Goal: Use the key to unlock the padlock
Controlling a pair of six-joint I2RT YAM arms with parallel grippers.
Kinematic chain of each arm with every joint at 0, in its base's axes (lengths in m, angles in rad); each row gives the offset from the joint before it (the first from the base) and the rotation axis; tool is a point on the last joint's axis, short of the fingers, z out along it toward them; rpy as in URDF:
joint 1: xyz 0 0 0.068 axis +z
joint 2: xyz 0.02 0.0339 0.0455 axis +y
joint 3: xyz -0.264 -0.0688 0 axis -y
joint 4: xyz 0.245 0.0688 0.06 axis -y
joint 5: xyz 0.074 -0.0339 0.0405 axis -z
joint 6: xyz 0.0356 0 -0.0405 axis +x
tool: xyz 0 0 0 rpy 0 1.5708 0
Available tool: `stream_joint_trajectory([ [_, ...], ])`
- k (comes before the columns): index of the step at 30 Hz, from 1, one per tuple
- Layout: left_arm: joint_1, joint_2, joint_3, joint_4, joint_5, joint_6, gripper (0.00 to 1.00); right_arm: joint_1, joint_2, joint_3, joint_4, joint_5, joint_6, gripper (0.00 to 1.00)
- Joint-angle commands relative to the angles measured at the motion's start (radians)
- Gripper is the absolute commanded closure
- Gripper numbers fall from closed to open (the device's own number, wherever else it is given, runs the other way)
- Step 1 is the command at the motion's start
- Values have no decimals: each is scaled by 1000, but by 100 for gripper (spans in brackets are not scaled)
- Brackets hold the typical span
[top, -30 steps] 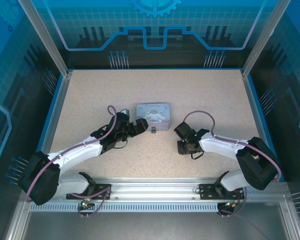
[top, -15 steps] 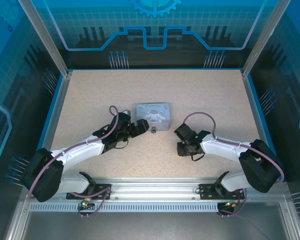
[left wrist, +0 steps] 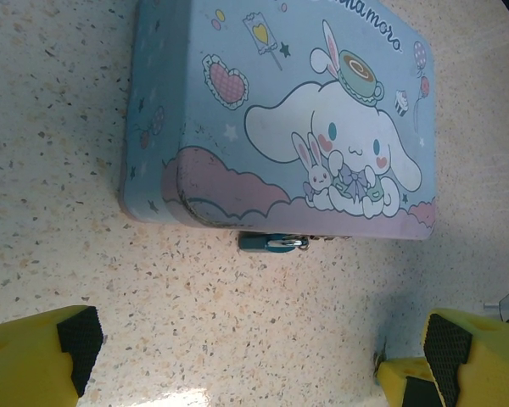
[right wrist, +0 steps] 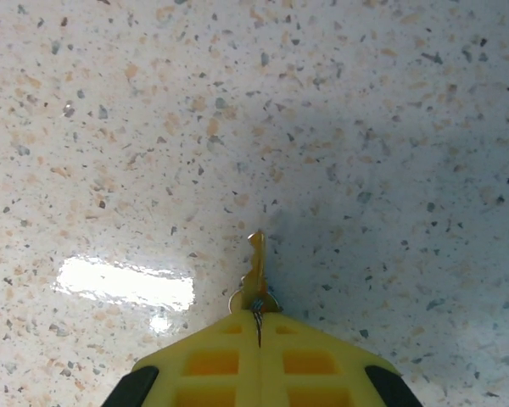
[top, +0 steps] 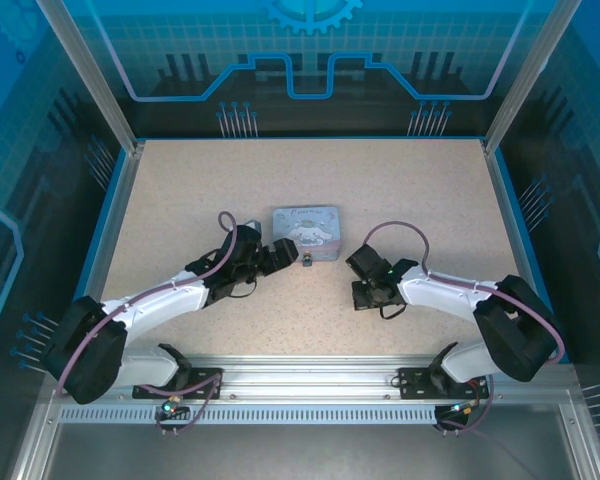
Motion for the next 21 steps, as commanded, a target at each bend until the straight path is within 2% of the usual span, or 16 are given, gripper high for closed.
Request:
stream_joint_trajectory([
  [1,-6,-23,39,-26,-15,7,1,7,-48,11,-25,-38,-66,100],
  [5,1,-32,65,-20,42,78,1,-16,-152,30,7,-152,-154,100],
  [9,32,-28,88,11,188,130,1,-74,-227,31,92,-338,-232,100],
  [15,66,14,107,71,359,97,1,-166,-246,32,218,-564,-236,100],
  [18,65,36,91,132,389,23,1,-193,-236,30,278,-613,-190,100],
  [21,65,46,69,180,378,-37,1,-197,-204,39,270,-595,-174,100],
])
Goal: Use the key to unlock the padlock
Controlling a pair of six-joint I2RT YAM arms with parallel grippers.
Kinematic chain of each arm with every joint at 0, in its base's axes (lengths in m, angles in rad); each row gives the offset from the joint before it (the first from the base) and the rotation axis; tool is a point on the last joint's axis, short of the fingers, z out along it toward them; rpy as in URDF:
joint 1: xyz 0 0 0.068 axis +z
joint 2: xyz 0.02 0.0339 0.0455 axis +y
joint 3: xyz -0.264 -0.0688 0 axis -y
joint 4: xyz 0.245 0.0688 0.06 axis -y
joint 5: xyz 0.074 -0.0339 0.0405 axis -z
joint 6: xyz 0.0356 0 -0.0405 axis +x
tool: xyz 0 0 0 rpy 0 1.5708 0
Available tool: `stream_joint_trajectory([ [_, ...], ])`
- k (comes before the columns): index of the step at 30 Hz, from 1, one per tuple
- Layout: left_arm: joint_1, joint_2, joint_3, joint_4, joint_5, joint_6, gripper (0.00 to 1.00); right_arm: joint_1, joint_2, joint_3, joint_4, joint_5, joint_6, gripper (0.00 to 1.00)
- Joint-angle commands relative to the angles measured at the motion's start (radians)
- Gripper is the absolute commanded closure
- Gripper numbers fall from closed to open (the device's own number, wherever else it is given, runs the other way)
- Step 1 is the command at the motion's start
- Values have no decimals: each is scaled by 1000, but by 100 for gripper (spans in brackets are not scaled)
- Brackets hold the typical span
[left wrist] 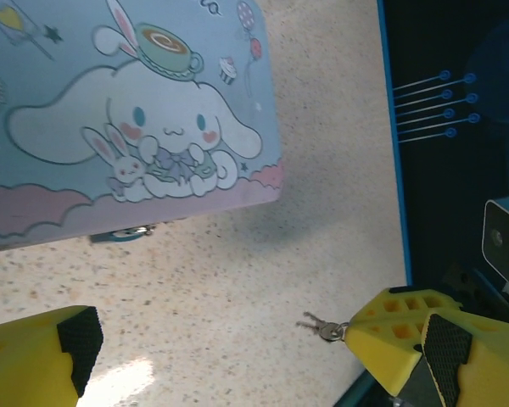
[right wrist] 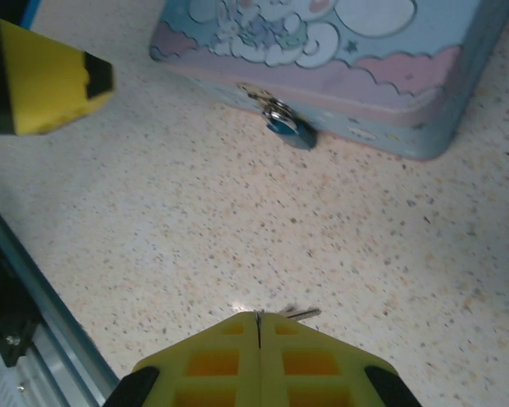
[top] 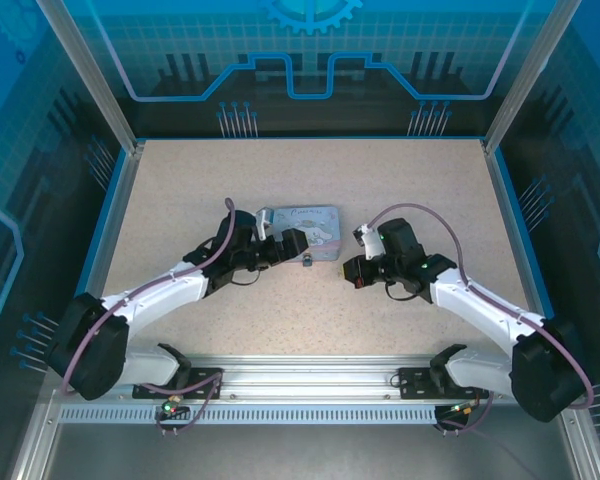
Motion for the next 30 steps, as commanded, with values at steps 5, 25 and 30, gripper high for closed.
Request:
stream_joint_trajectory([
  [5,6,11,-13,76,21,-87,1,-3,85,-29,82,-60,63,100],
  [25,5,4,-25,8,-39,-60,1,80,204,-24,-70,237,73,39],
  [30,5,-11,-37,-4,-60,-57,1,120,232,12,-125,307,129,44],
])
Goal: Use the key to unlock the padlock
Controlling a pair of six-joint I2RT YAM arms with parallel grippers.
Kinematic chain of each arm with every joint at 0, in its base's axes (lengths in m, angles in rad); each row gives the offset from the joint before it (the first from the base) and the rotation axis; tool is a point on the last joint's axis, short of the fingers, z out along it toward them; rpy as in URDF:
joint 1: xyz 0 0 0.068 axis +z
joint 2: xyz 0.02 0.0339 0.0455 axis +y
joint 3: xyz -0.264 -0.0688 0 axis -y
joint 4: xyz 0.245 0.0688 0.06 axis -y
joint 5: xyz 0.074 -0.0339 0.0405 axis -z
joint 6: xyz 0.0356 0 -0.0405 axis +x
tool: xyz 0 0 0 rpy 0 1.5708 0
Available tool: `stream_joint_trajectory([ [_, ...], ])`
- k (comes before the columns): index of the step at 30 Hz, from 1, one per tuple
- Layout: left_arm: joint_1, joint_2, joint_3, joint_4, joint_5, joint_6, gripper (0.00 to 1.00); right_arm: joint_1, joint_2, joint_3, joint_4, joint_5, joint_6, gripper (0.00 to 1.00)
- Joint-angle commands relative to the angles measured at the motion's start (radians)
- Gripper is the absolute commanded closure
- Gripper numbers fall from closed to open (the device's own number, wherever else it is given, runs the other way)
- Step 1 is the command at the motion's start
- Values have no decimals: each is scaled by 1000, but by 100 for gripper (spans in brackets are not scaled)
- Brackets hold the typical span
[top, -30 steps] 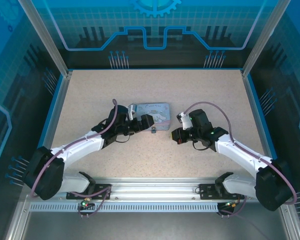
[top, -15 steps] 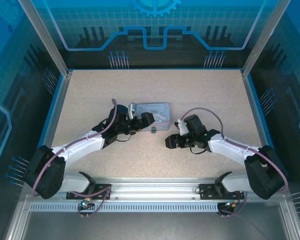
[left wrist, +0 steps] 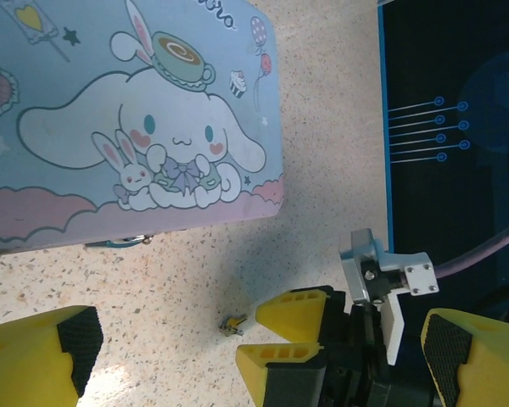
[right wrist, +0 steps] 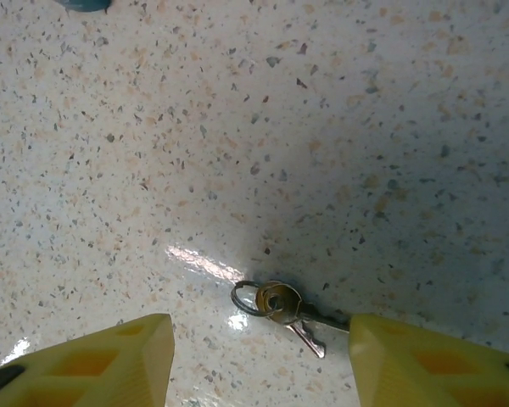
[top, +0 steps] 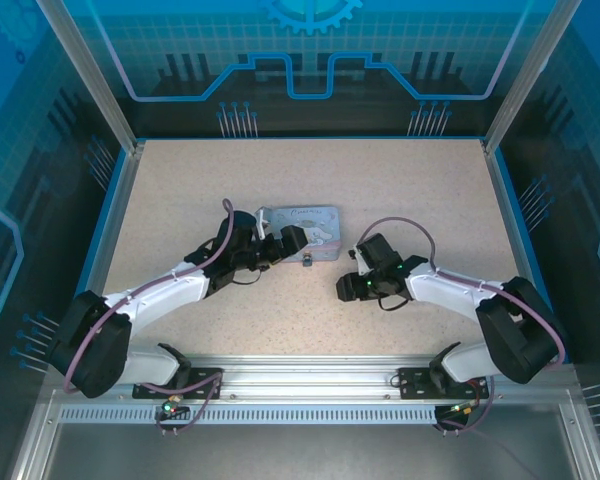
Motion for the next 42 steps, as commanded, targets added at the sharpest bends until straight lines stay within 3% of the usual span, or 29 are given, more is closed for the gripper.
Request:
stream_joint_trajectory([
  [1,4,-22,-24,-35,-32,7,1,40,16,40,-71,72,46,44],
  [11,5,-37,-21,-62,-51,23,1,82,20,26,-93,94,105,45],
  [27,6,-66,-28,-85,-69,34,1,88,232,197,-69,86,75,45],
  [42,6,-40,-39,-50,-59,20,1,134,204,216,-78,125,92,45],
])
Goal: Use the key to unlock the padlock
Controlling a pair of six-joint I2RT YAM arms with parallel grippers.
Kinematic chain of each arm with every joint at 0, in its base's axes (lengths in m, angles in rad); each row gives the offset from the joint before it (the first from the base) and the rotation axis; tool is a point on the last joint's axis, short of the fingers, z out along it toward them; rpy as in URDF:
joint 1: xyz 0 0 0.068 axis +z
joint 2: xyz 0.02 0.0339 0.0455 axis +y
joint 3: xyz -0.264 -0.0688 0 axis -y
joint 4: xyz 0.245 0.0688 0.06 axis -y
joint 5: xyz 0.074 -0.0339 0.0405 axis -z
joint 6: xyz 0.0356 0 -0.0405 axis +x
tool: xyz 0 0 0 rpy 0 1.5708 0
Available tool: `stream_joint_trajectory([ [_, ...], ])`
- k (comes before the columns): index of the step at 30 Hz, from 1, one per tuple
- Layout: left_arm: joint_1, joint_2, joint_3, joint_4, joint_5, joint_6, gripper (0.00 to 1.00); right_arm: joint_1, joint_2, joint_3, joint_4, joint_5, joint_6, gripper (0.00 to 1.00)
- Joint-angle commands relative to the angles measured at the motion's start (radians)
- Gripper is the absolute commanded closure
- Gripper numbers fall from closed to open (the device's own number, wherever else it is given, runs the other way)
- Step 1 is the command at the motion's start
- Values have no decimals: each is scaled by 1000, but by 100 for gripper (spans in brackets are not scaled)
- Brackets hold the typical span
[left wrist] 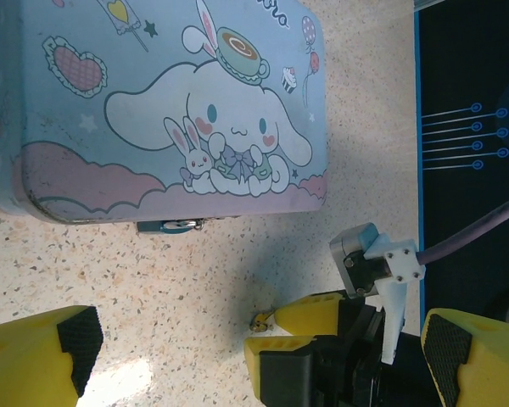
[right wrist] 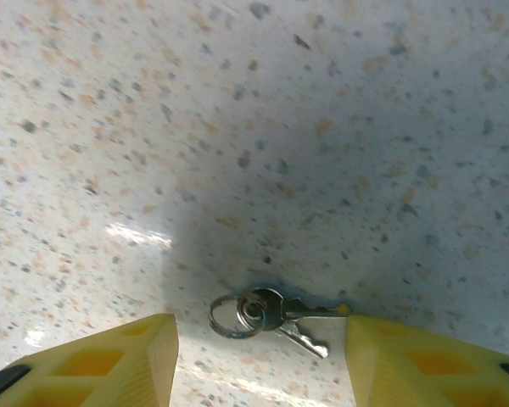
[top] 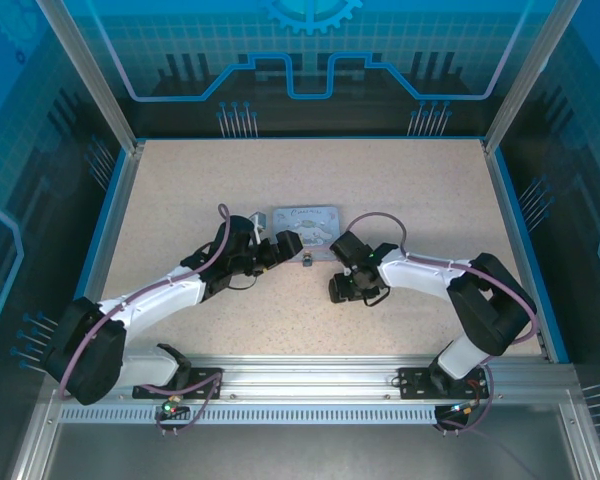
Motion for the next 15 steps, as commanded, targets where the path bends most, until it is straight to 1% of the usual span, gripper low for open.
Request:
stream_joint_trajectory([
  [1,7,3,-10,14,-6,5,1,25,10,22,106,-5,6,45],
  [4,7,4,-10,16,-8,5,1,29,15,23,118,2,6,45],
  [5,7,5,-10,16,-8,5,1,29,21,52,118,2,6,45],
  [9,7,8,-12,17,-8,4,1,35,55,77,96,9,4,45],
  [15,7,0,-21,17,-11,6,1,61,0,46,57,57,49,46],
])
